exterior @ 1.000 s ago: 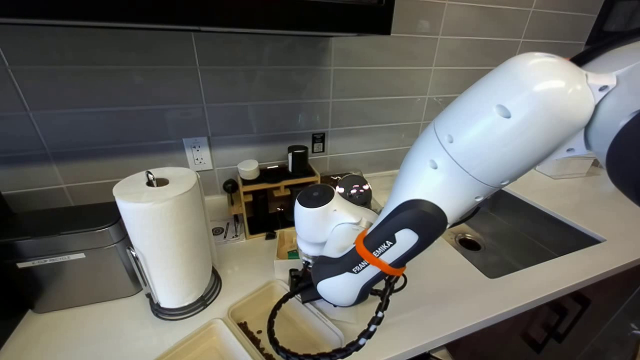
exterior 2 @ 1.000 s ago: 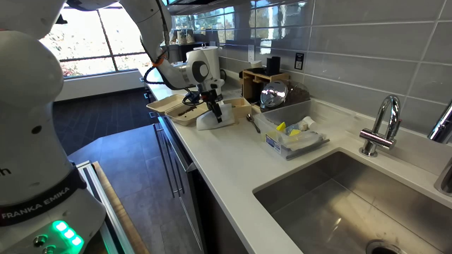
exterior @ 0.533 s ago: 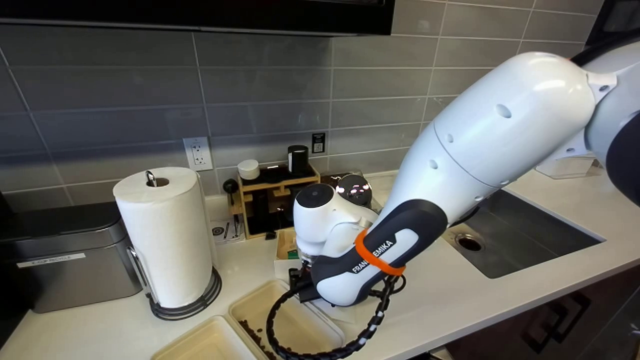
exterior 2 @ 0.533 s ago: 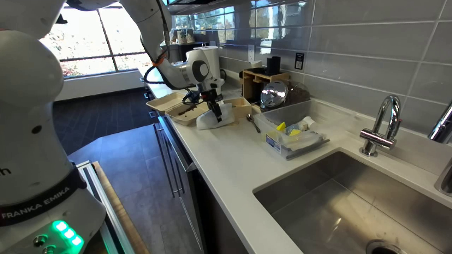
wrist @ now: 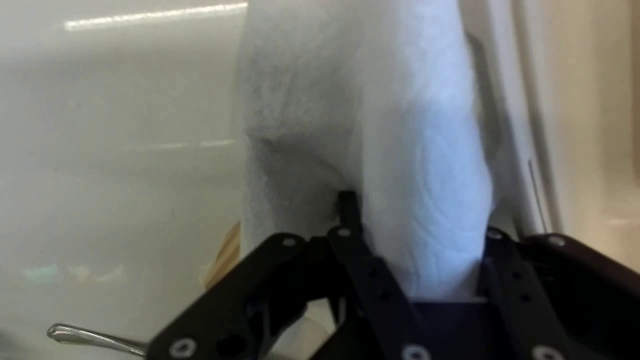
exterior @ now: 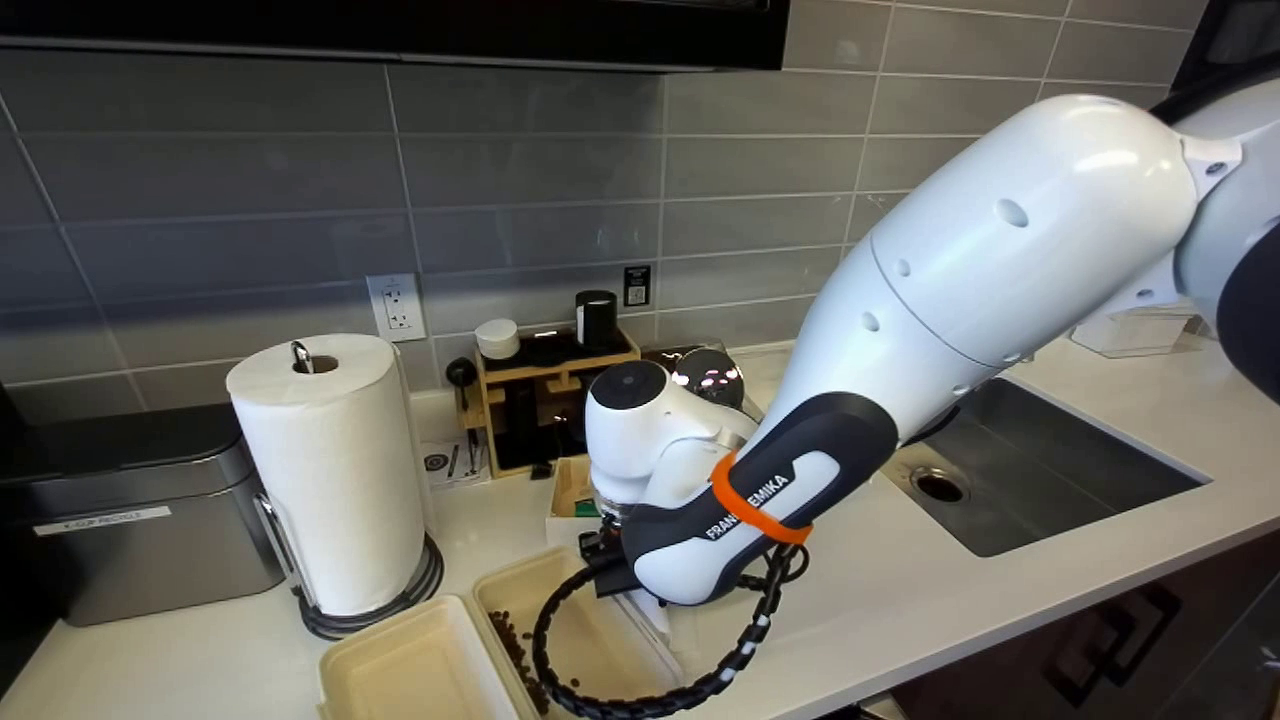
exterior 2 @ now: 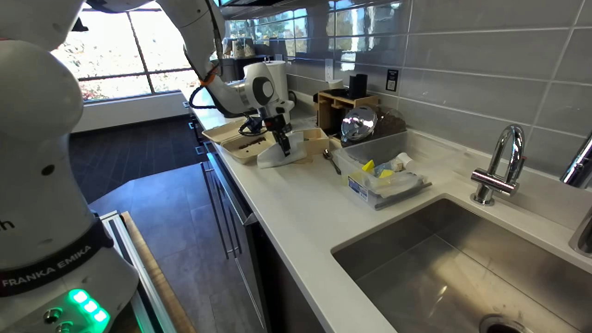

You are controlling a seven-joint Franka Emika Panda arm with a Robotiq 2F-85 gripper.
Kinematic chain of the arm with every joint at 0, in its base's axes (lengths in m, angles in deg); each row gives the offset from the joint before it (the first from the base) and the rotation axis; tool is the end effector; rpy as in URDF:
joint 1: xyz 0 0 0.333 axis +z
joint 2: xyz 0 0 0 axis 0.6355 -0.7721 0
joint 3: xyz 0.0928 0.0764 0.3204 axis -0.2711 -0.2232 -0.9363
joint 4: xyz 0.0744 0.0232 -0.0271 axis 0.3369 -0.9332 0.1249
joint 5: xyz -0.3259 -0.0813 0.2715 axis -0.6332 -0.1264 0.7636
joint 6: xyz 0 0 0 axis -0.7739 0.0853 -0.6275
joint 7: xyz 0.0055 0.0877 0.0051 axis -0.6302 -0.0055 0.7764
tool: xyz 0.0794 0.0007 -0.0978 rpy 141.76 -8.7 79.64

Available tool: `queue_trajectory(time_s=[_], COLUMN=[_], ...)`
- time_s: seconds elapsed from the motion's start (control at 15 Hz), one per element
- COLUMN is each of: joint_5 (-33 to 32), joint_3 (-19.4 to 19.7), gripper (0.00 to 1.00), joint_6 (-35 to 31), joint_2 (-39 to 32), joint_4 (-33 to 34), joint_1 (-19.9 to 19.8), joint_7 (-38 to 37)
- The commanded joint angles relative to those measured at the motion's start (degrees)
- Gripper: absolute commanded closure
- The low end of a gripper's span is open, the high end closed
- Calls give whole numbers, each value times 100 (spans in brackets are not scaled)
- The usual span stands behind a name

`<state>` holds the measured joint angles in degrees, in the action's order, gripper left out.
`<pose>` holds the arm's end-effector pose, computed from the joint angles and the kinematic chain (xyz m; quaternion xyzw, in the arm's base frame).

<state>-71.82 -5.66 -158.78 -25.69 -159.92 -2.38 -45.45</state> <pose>0.6510 0.2755 0.0964 0.9740 -0.1840 0.1141 0.0661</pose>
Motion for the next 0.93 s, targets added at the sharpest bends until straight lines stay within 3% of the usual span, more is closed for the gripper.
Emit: queue_trajectory(time_s=[0.0,0.87], joint_5=[-272,-509], joint_3=[82,112], gripper=[48,52], joint_6=[92,100], joint_2=[111,597], joint_4=[-172,-692], joint_1=[22,-10], joint_7=[-299,-367])
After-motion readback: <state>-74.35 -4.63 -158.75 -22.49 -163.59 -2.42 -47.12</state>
